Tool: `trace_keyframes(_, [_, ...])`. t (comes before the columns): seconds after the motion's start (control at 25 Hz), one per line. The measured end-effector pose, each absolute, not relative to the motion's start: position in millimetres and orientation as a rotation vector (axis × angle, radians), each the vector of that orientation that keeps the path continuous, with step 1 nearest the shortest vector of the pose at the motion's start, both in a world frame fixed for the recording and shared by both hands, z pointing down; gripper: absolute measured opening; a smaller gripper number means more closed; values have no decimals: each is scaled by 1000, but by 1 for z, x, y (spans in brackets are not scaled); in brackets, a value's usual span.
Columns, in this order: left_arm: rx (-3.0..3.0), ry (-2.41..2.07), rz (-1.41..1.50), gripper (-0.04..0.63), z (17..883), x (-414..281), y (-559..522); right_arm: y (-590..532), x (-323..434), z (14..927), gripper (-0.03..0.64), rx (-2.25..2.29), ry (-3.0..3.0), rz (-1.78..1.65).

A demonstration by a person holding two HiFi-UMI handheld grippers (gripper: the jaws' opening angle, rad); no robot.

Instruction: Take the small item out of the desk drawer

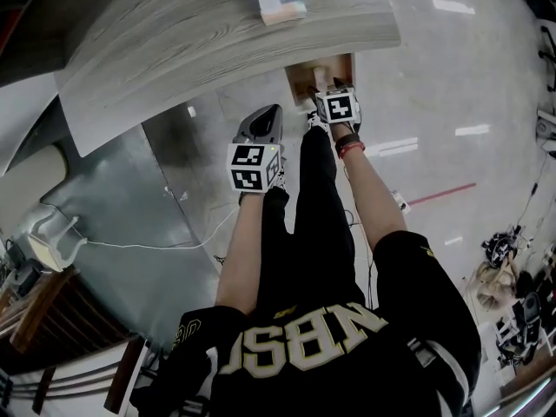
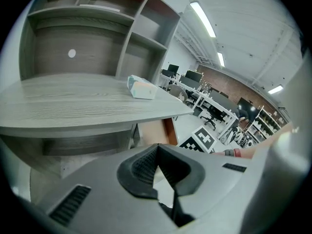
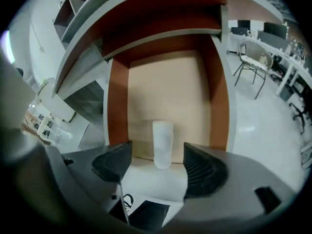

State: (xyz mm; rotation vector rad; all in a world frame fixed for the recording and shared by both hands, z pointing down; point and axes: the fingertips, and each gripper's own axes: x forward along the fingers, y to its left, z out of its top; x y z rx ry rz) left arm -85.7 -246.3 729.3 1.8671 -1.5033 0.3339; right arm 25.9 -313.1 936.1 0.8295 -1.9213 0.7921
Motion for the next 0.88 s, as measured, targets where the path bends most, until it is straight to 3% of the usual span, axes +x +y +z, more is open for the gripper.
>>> trace_keyframes(0.2, [1856, -1500, 346, 6, 739, -90, -246, -323, 24, 944, 308, 847, -1918, 758])
trace_keyframes(0.28, [1851, -1502, 347, 6, 742, -92, -245, -324, 23, 948, 242, 856, -1911, 753])
trace_keyframes(0.4, [1839, -1503, 352, 6, 750, -97, -243, -327, 21, 957, 225, 862, -1911, 745])
trace_keyframes(0.52, [1830, -1504, 346, 6, 753, -98, -243, -326, 22, 956, 136, 852, -1900, 733])
trace_keyframes(0.88, [1829, -1498, 343, 6, 750, -95, -240, -327, 22, 946, 133, 855, -1913, 735])
